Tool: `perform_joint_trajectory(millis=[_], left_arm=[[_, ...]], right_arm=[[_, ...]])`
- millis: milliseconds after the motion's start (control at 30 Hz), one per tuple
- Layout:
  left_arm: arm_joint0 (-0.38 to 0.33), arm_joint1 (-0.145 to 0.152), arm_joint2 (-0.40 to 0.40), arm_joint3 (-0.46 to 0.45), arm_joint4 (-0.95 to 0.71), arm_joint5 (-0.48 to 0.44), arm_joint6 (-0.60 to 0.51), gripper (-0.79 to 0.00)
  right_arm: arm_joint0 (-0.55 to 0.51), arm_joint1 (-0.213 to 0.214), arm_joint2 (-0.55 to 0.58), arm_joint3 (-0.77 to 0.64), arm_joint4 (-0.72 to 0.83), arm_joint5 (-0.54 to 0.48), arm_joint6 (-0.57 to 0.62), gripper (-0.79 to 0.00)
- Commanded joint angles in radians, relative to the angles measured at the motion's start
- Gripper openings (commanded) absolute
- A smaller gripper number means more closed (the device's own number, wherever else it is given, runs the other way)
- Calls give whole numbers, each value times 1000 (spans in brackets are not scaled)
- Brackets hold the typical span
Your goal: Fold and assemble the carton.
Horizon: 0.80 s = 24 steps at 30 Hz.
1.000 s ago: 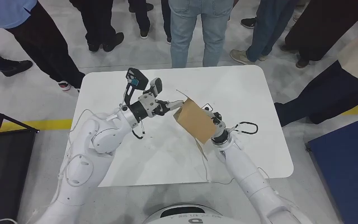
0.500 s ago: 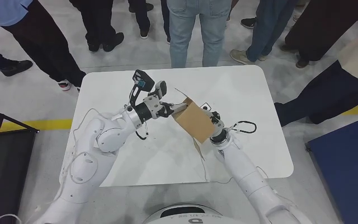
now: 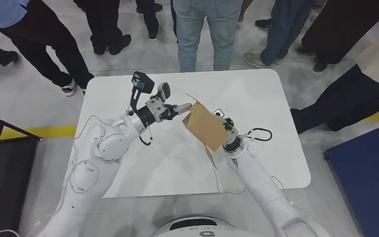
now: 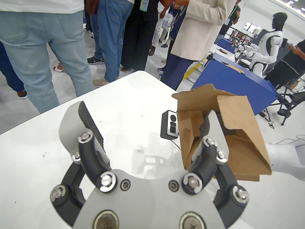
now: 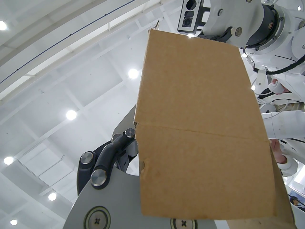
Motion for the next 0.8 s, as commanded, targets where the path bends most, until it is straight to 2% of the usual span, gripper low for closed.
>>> perform_joint_trajectory(millis=[0,67,167,233,267,567,667,767], left_arm=[[18,2,-27,-1,-18,20,32,0],[43,5,-61,-6,-40,27,47,0],[78,7,-105,2,-265,4,17,0],[78,10,-122,19,-483,15,-94,0],[69,12,-134,31,-565,51,-155,0],[68,12,-134,32,-600,66,-173,0],[60,2,-96,54,-943,107,-266,0],[4,-2,-107,136,-1337,233,-448,0]], right_arm=[[-4,0,1,-7,-5,-3,-24,-785],[-14,3,8,-17,-15,-11,-43,-785],[-22,7,17,-13,-44,-22,-37,-785],[-19,10,23,-2,-61,-29,-34,-785],[-17,11,27,4,-65,-35,-32,-785],[-13,12,35,13,-77,-59,-31,-785],[-16,12,34,0,-84,-63,-50,-785],[-28,18,31,-16,-146,-79,-63,-785]])
